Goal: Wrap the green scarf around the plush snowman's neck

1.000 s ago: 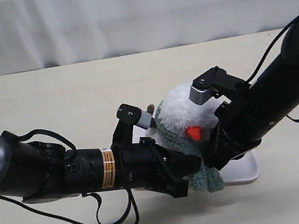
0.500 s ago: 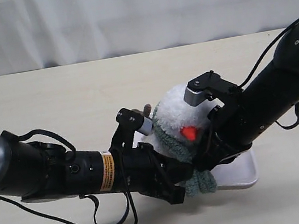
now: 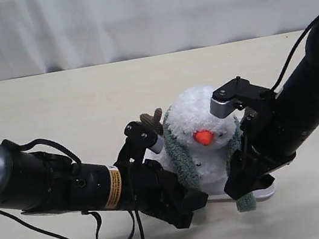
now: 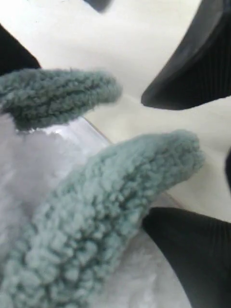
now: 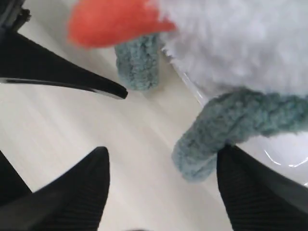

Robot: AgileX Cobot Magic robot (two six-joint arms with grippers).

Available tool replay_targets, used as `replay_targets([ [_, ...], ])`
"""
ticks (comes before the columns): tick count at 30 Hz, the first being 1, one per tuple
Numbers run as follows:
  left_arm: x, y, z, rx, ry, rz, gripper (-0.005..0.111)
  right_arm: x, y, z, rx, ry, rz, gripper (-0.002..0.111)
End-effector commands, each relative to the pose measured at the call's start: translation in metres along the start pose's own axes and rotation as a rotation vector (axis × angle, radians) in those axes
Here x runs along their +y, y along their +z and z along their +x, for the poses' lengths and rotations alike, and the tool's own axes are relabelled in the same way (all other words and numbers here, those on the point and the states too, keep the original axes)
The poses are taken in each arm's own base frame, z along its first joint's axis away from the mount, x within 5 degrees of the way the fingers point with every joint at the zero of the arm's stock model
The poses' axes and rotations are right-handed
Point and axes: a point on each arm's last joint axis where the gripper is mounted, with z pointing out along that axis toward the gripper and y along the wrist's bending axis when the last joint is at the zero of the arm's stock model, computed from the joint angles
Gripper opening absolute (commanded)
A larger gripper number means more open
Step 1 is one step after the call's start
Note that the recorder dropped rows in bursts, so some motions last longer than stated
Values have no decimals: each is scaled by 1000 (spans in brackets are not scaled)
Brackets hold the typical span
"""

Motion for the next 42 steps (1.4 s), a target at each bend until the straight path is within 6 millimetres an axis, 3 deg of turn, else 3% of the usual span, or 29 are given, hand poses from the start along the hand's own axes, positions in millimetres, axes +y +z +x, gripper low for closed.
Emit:
replay_targets([
  [1, -6, -6, -6, 11, 48, 28, 57, 10, -20, 1, -44, -23, 23, 61],
  [11, -11, -16, -13, 29, 106, 13, 57, 20, -25, -1, -97, -48, -57, 61],
  [22, -18, -25, -4, 183, 149, 59, 57, -7, -27, 4, -59, 120, 239, 61],
  [42, -17, -27, 3, 260, 116, 51, 57, -12, -4, 9, -134, 174, 230, 60],
])
